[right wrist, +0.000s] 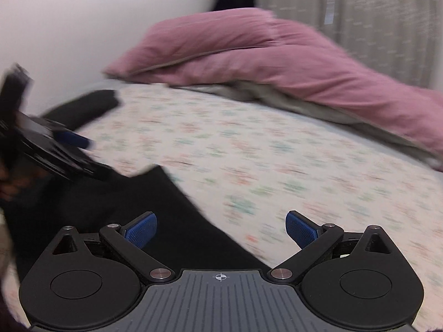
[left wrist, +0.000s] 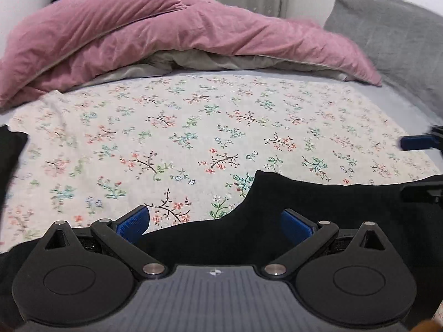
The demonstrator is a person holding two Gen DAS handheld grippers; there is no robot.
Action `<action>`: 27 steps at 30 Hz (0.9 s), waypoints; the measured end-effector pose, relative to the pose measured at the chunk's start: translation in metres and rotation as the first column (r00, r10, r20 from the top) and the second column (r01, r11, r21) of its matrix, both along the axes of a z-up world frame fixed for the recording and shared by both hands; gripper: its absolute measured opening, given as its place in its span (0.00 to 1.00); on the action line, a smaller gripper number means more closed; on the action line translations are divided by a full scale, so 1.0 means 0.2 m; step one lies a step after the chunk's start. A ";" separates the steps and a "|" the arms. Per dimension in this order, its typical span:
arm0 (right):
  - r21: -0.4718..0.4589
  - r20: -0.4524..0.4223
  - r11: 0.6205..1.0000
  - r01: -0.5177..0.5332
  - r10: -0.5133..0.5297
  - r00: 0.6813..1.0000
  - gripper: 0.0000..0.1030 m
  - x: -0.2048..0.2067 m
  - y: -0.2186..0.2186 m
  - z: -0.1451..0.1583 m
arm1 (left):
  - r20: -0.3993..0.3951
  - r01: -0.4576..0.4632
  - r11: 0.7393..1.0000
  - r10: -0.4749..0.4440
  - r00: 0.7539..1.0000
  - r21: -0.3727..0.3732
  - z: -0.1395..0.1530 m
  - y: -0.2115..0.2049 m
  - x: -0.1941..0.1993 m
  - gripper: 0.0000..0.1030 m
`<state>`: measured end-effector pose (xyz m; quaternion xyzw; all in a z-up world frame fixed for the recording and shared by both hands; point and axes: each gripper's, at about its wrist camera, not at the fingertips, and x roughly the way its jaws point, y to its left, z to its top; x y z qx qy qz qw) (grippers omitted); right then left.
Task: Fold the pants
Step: 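Release the pants with the left gripper while the right gripper grasps the fold edge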
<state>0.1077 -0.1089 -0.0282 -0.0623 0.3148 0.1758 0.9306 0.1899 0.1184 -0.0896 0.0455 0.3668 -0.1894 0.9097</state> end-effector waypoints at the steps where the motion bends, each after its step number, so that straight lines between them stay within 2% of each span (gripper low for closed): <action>1: 0.028 -0.016 0.999 -0.033 0.034 0.999 0.98 0.04 0.02 -0.01 | -0.014 0.006 1.000 -0.005 1.000 0.008 -0.02 0.01 0.02 1.00; 3: 0.074 -0.062 0.996 -0.058 0.063 0.996 0.97 0.14 0.07 -0.03 | -0.018 0.017 0.999 -0.016 1.000 0.032 -0.05 0.04 0.07 1.00; 7: 0.148 -0.130 0.984 -0.103 0.123 0.984 0.91 0.34 0.18 -0.11 | -0.064 0.025 0.999 -0.024 0.998 0.021 -0.11 0.10 0.13 1.00; 9: 0.179 -0.153 0.974 -0.138 0.166 0.974 0.75 0.41 0.22 -0.14 | -0.082 0.022 1.000 -0.022 0.996 0.000 -0.12 0.11 0.14 0.99; 11: 0.227 -0.188 0.960 -0.162 0.206 0.960 0.64 0.49 0.24 -0.17 | -0.081 0.027 1.000 -0.028 0.996 -0.004 -0.13 0.12 0.14 0.99; 13: 0.261 -0.226 0.951 -0.168 0.230 0.947 0.57 0.56 0.26 -0.20 | -0.081 0.031 1.000 -0.031 0.996 -0.002 -0.14 0.12 0.14 0.99; 15: 0.283 -0.269 0.943 -0.176 0.254 0.929 0.38 0.62 0.27 -0.21 | -0.084 0.027 1.000 -0.027 0.996 -0.002 -0.14 0.13 0.15 0.99; 18: 0.310 -0.348 0.931 -0.191 0.299 0.889 0.34 0.67 0.26 -0.24 | -0.090 0.018 1.000 -0.019 0.996 -0.018 -0.15 0.15 0.15 0.99; 21: 0.321 -0.394 0.926 -0.201 0.323 0.860 0.36 0.71 0.26 -0.25 | -0.084 0.018 1.000 -0.019 0.996 -0.013 -0.15 0.15 0.14 0.99; 23: 0.342 -0.425 0.925 -0.168 0.312 0.850 0.39 0.74 0.26 -0.28 | -0.079 0.020 1.000 -0.020 0.997 -0.002 -0.15 0.14 0.14 0.99; 25: 0.392 -0.455 0.912 -0.118 0.304 0.837 0.37 0.78 0.26 -0.31 | -0.073 0.021 1.000 -0.020 0.997 0.003 -0.15 0.14 0.14 0.99; 26: 0.421 -0.449 0.903 -0.090 0.294 0.844 0.24 0.78 0.27 -0.32 | -0.068 0.016 1.000 -0.016 0.998 0.005 -0.14 0.15 0.14 0.99; 27: 0.428 -0.422 0.901 -0.074 0.272 0.865 0.08 0.78 0.27 -0.31 | -0.057 0.002 1.000 -0.001 0.998 0.010 -0.14 0.16 0.14 0.99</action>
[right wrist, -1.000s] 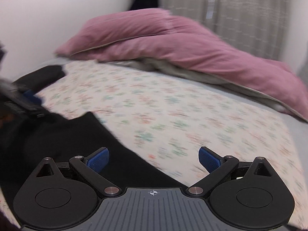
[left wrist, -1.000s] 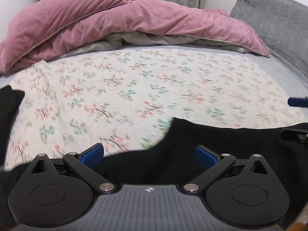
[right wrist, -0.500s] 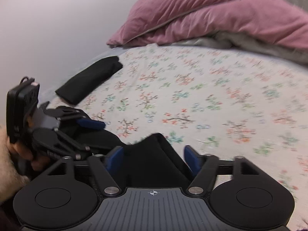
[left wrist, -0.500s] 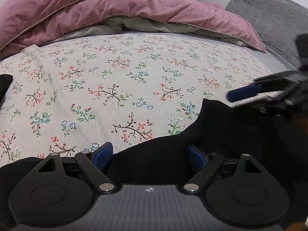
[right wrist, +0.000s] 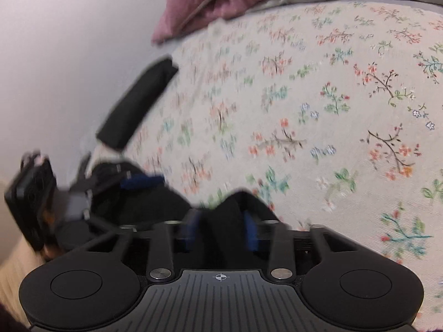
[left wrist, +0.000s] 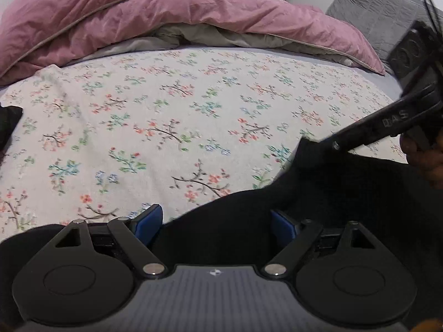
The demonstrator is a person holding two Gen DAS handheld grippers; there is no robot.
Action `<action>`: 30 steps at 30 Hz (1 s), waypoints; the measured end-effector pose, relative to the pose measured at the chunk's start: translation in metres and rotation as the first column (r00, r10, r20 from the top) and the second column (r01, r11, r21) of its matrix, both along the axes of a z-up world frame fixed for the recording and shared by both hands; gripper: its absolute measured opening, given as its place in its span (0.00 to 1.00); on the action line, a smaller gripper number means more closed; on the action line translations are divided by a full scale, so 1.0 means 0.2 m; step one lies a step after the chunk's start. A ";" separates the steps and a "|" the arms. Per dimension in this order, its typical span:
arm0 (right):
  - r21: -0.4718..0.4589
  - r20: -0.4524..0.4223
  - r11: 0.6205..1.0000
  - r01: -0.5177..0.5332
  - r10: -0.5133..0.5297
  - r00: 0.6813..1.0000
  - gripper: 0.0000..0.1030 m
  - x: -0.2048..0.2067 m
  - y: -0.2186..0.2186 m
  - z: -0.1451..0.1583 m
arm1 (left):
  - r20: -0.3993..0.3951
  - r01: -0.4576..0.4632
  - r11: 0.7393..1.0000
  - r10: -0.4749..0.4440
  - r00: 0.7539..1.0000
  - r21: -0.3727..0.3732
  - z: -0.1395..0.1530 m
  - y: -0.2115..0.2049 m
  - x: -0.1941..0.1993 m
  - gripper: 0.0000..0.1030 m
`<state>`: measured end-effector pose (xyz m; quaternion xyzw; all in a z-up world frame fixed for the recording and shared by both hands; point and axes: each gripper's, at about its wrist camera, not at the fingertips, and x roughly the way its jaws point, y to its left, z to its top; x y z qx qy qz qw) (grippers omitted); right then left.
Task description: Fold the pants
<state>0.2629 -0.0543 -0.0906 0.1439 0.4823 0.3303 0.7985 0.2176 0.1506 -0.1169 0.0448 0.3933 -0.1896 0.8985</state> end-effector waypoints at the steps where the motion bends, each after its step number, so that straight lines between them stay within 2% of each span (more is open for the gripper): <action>1: -0.017 0.049 0.999 0.047 -0.046 0.998 0.07 -0.02 0.01 0.02 | 0.021 -0.032 0.999 0.032 0.999 0.010 0.01 0.02 0.00 1.00; 4: -0.047 0.149 0.993 0.110 -0.102 0.984 0.06 -0.09 0.03 0.03 | 0.071 -0.153 0.987 0.149 0.986 0.054 -0.01 0.10 0.02 1.00; 7: -0.062 0.101 0.983 0.172 -0.165 0.981 0.05 -0.04 0.02 -0.06 | 0.032 -0.231 0.972 0.229 0.973 0.049 -0.06 0.19 0.06 1.00; 10: -0.055 0.109 0.977 0.207 -0.201 0.974 0.06 -0.06 -0.01 -0.08 | 0.046 -0.259 0.966 0.258 0.965 0.025 -0.01 0.22 0.04 1.00; 11: -0.055 0.129 0.972 0.228 -0.219 0.967 0.15 -0.08 -0.02 -0.06 | 0.071 -0.257 0.966 0.255 0.964 0.017 0.03 0.22 0.02 1.00; 12: -0.077 0.168 0.964 0.254 -0.239 0.957 0.24 -0.11 -0.02 -0.04 | 0.101 -0.247 0.969 0.246 0.964 -0.003 0.06 0.22 0.00 1.00; 15: -0.134 0.288 0.937 0.323 -0.275 0.917 0.29 -0.22 -0.06 0.07 | 0.136 -0.171 0.979 0.185 0.973 -0.110 0.13 0.21 -0.07 1.00; 17: -0.173 0.372 0.931 0.320 -0.239 0.897 0.30 -0.35 -0.05 0.14 | 0.147 -0.097 0.984 0.120 0.982 -0.153 0.14 0.17 -0.11 1.00; 18: -0.181 0.405 0.934 0.307 -0.213 0.889 0.37 -0.40 -0.04 0.15 | 0.150 -0.060 0.986 0.084 0.985 -0.157 0.13 0.14 -0.13 1.00; 19: -0.189 0.434 0.938 0.291 -0.186 0.882 0.41 -0.47 -0.03 0.17 | 0.150 -0.024 0.987 0.048 0.987 -0.156 0.12 0.11 -0.15 1.00; 21: -0.203 0.457 0.946 0.253 -0.137 0.879 0.57 -0.59 -0.02 0.16 | 0.136 0.052 0.988 -0.032 0.990 -0.146 0.08 0.03 -0.17 1.00; 23: -0.229 0.453 0.948 0.220 -0.097 0.886 0.58 -0.66 0.01 0.11 | 0.121 0.118 0.985 -0.103 0.987 -0.125 0.04 -0.04 -0.19 1.00; 25: -0.282 0.438 0.936 0.212 -0.071 0.896 0.58 -0.69 0.00 0.04 | 0.110 0.163 0.984 -0.155 0.982 -0.071 0.01 -0.13 -0.20 1.00; 27: -0.320 0.429 0.919 0.229 -0.074 0.900 0.58 -0.71 -0.03 -0.02 | 0.103 0.211 0.977 -0.207 0.973 -0.026 -0.02 -0.21 -0.21 1.00; 30: -0.338 0.429 0.900 0.275 -0.113 0.896 0.58 -0.72 -0.14 -0.07 | 0.097 0.257 0.966 -0.256 0.962 0.001 -0.05 -0.30 -0.20 1.00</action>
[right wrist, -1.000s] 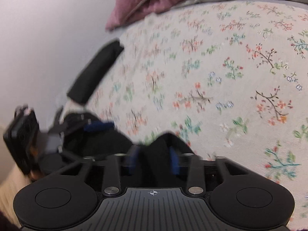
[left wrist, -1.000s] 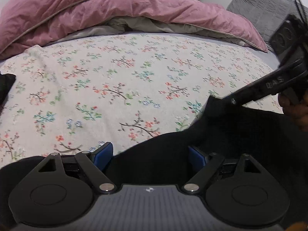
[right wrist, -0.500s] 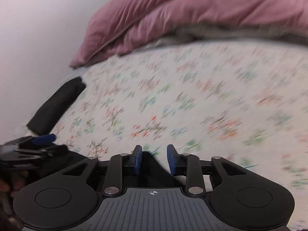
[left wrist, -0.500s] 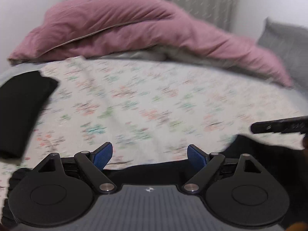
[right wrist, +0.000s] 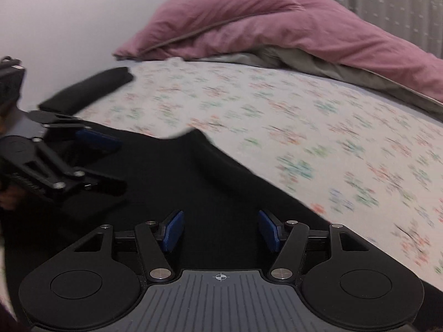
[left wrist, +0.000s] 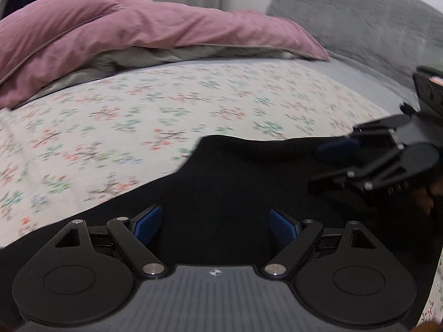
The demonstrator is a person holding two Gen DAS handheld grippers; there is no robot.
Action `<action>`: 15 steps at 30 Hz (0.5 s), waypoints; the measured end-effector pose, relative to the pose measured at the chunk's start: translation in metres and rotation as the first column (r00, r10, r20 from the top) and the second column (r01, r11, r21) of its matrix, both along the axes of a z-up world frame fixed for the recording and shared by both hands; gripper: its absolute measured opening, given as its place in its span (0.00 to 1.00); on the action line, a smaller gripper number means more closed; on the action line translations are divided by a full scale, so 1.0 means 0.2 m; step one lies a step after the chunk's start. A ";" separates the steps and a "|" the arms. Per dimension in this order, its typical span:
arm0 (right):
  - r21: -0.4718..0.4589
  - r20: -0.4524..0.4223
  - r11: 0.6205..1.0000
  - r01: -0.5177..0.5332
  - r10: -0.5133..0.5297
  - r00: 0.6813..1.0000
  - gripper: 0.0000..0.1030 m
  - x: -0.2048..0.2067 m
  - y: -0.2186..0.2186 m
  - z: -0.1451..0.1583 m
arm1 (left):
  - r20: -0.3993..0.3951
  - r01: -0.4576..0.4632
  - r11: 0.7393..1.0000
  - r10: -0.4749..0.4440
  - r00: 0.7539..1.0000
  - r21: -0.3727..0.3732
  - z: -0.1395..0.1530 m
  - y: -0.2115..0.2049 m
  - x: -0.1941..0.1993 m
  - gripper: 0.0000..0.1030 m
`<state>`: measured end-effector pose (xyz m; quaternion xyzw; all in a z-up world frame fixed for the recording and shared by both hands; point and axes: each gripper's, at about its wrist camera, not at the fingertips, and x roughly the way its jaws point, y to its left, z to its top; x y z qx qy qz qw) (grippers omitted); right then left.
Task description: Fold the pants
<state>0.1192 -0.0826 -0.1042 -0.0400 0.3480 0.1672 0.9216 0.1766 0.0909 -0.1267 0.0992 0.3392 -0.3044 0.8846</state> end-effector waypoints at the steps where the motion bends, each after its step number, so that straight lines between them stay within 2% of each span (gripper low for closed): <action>1: 0.009 0.003 1.000 0.009 -0.009 1.000 0.56 -0.01 -0.06 -0.01 | 0.000 0.007 1.000 -0.007 1.000 0.005 -0.01 -0.03 0.01 1.00; 5: 0.061 0.016 0.998 0.007 -0.008 1.000 0.55 -0.04 -0.20 -0.01 | -0.017 0.020 1.000 -0.020 1.000 -0.016 -0.02 -0.12 0.05 1.00; 9: 0.016 0.043 0.999 0.050 -0.051 0.998 0.55 -0.07 -0.27 -0.01 | -0.005 0.027 1.000 -0.027 1.000 -0.009 -0.03 -0.23 0.08 1.00; 11: 0.012 0.048 0.995 0.096 -0.096 0.994 0.59 -0.11 -0.30 0.01 | 0.006 0.026 1.000 -0.026 1.000 -0.007 -0.05 -0.28 0.08 1.00; 13: -0.006 0.057 0.997 0.081 -0.081 0.995 0.65 -0.16 -0.32 0.02 | 0.019 0.013 1.000 -0.013 1.000 0.009 -0.06 -0.32 0.09 1.00; 15: -0.075 0.057 0.994 0.075 -0.071 0.996 0.66 -0.20 -0.32 0.00 | 0.039 0.000 1.000 -0.001 0.999 0.020 -0.08 -0.34 0.10 1.00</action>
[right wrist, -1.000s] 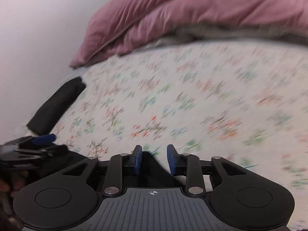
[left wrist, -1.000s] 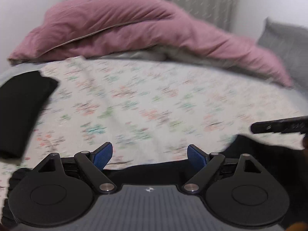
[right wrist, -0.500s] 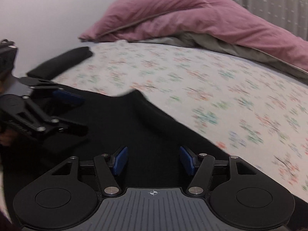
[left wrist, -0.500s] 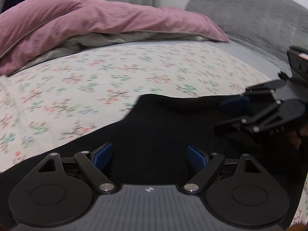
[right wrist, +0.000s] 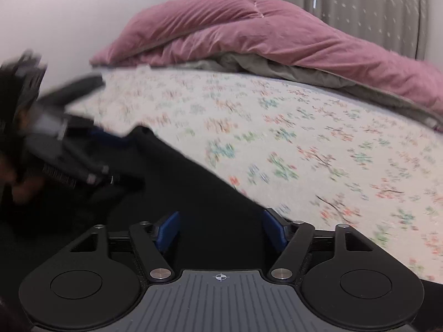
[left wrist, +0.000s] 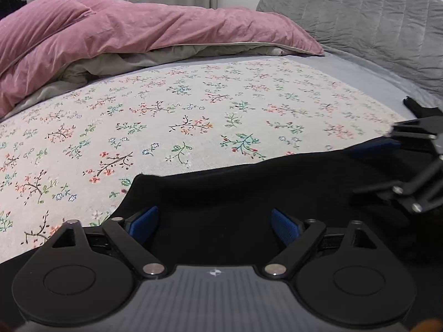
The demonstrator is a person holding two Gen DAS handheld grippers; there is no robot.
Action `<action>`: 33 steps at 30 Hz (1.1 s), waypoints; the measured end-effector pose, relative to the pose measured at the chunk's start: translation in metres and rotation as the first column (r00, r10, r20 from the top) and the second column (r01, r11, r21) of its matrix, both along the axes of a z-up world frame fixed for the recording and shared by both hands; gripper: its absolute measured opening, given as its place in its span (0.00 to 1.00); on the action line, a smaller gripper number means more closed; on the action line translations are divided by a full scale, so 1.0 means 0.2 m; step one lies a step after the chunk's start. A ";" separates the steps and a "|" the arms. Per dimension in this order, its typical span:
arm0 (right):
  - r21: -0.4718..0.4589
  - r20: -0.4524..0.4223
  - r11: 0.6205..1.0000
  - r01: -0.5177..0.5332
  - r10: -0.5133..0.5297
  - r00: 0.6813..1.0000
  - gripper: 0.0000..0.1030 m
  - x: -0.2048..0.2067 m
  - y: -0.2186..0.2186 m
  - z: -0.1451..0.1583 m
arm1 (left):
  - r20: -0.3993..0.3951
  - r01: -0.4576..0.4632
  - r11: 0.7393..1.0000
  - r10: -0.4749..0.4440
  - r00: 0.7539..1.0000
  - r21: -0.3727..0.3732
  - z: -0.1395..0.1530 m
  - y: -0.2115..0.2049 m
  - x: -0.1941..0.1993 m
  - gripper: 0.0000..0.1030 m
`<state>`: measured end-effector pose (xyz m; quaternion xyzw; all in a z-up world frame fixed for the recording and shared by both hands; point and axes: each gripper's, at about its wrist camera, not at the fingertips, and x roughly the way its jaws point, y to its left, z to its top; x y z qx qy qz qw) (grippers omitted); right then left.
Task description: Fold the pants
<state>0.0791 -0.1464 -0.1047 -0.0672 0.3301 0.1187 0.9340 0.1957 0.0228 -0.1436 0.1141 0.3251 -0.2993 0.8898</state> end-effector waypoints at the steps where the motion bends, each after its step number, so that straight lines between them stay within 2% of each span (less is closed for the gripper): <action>1: -0.031 -0.005 1.000 0.004 -0.004 1.000 0.66 -0.02 -0.02 -0.02 | 0.006 -0.003 1.000 0.003 1.000 0.002 0.00 0.00 0.00 1.00; 7: 0.011 -0.010 0.994 0.112 -0.112 0.994 0.69 -0.17 -0.30 -0.03 | 0.026 -0.011 1.000 0.011 1.000 0.000 -0.01 0.01 -0.02 1.00; 9: 0.010 -0.013 0.987 0.160 -0.160 0.987 0.78 -0.23 -0.39 -0.03 | 0.035 -0.018 1.000 0.018 0.999 0.002 -0.02 0.00 -0.03 1.00; 11: 0.017 -0.021 0.978 0.207 -0.207 0.978 0.80 -0.29 -0.49 -0.03 | 0.042 -0.026 1.000 0.026 0.999 0.004 -0.02 0.00 -0.03 1.00; 13: 0.011 -0.022 0.965 0.261 -0.261 0.965 0.80 -0.35 -0.60 -0.03 | 0.043 -0.030 1.000 0.029 0.999 0.005 -0.02 0.00 -0.03 1.00; 15: 0.012 -0.031 0.949 0.316 -0.316 0.948 0.85 -0.42 -0.71 -0.04 | 0.045 -0.034 0.999 0.034 0.998 0.006 -0.02 0.00 -0.03 1.00; 20: 0.013 -0.045 0.895 0.446 -0.446 0.894 0.85 -0.59 -0.91 -0.02 | 0.064 -0.073 0.997 0.072 0.995 0.008 -0.01 0.01 -0.07 1.00; 23: -0.003 -0.030 0.872 0.489 -0.489 0.872 0.85 -0.69 -0.93 0.01 | 0.097 -0.172 0.985 0.168 0.981 0.031 0.01 0.00 -0.13 1.00; 25: -0.027 -0.033 0.869 0.493 -0.494 0.869 0.86 -0.73 -0.89 0.05 | 0.101 -0.224 0.974 0.219 0.971 0.045 0.05 -0.02 -0.19 1.00; 28: -0.044 -0.006 0.850 0.524 -0.525 0.851 0.96 -0.83 -0.85 0.11 | 0.087 -0.240 0.971 0.238 0.967 0.018 0.12 -0.03 -0.31 1.00; 33: 0.060 -0.036 0.827 0.559 -0.558 0.829 0.98 -0.97 -0.92 0.17 | 0.020 -0.261 0.965 0.260 0.965 0.018 0.18 -0.05 -0.49 1.00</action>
